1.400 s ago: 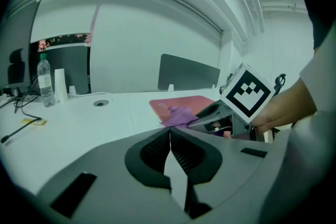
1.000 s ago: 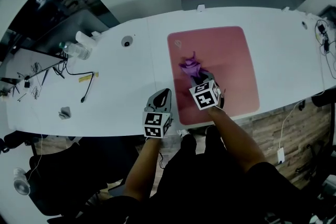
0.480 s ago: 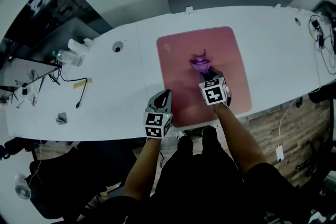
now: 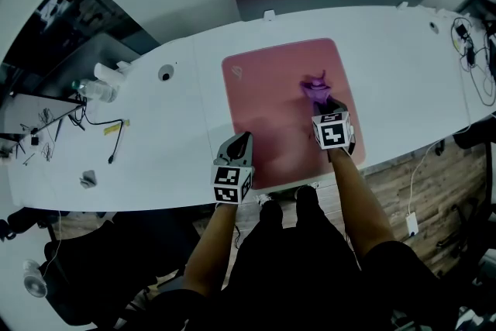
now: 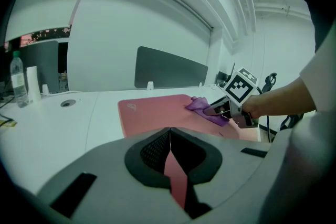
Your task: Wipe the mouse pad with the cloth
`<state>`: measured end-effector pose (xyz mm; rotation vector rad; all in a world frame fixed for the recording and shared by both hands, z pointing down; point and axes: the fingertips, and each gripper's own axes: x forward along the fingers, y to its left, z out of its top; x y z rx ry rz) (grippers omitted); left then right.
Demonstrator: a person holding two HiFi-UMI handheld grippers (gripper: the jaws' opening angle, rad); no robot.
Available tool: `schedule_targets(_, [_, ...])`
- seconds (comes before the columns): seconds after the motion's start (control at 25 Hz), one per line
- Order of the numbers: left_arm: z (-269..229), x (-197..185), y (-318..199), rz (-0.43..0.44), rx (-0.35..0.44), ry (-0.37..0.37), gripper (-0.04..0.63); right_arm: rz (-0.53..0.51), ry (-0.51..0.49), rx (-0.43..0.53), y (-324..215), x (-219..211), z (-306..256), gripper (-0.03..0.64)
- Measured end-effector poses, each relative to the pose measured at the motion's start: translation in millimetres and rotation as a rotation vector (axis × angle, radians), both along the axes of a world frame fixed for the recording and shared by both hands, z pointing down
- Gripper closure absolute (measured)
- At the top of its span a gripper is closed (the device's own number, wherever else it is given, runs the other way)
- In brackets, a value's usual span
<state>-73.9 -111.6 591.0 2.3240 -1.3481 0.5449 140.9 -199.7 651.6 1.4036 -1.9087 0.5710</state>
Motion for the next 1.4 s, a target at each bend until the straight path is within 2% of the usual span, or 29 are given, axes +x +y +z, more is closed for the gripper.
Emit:
schedule_targets(0.36, [-2,5,1,-0.004,0.004,0.004,0.574,0.117,0.029,0.004,-1,65,1,0.502])
schedule_targets(0.76, [-1,-7,11,-0.034,-0.002,0.0,0.574,0.164,0.078,0.034,7,92,-2,0.501])
schedule_targets(1.0, [2,-18,19,-0.045,-0.006,-0.003,0.574,0.134,0.009,0.138,16,58,-26,0.5])
schedule_targets(1.24, [1,-27,27,-0.059,-0.005,0.004,0.574,0.035,-0.054,0.131,36,-1,-26,0.502])
schedule_targets(1.4, [2,-38,33,-0.065,-0.002,0.005,0.574,-0.036,-0.137,0.112,55,-53,-27,0.502])
